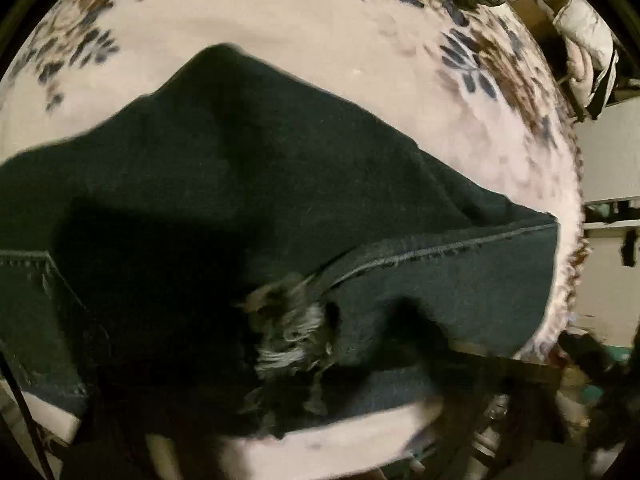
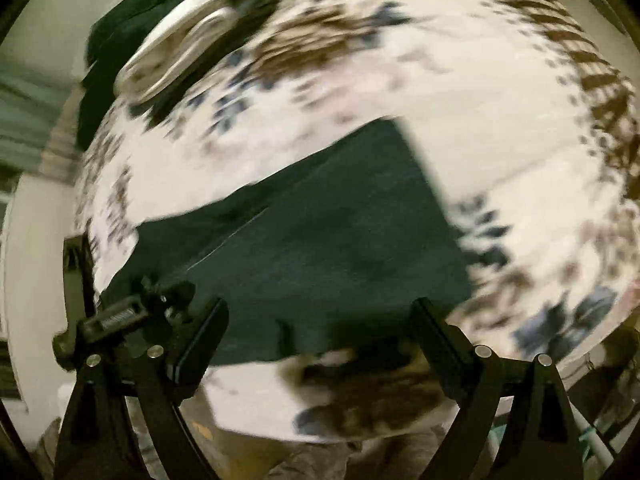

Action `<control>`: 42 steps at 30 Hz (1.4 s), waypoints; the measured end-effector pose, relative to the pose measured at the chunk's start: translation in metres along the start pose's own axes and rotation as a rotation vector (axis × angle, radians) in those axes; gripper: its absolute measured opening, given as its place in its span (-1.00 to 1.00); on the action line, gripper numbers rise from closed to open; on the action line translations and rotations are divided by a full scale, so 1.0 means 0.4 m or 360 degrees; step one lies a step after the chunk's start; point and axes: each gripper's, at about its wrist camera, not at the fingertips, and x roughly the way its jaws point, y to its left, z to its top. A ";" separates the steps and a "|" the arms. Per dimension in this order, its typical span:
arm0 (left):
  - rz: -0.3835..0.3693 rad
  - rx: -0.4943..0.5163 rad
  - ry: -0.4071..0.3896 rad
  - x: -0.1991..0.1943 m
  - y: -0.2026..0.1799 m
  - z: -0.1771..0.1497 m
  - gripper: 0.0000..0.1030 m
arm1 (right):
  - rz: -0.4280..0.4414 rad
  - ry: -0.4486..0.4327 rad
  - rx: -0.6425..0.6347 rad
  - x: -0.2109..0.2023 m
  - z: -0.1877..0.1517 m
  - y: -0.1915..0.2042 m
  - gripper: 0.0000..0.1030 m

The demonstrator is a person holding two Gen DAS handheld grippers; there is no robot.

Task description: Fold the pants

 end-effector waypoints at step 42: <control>-0.0531 -0.1809 -0.0745 -0.204 0.738 -0.411 0.83 | -0.0032 0.0535 -0.0951 0.357 -0.228 0.673 -0.70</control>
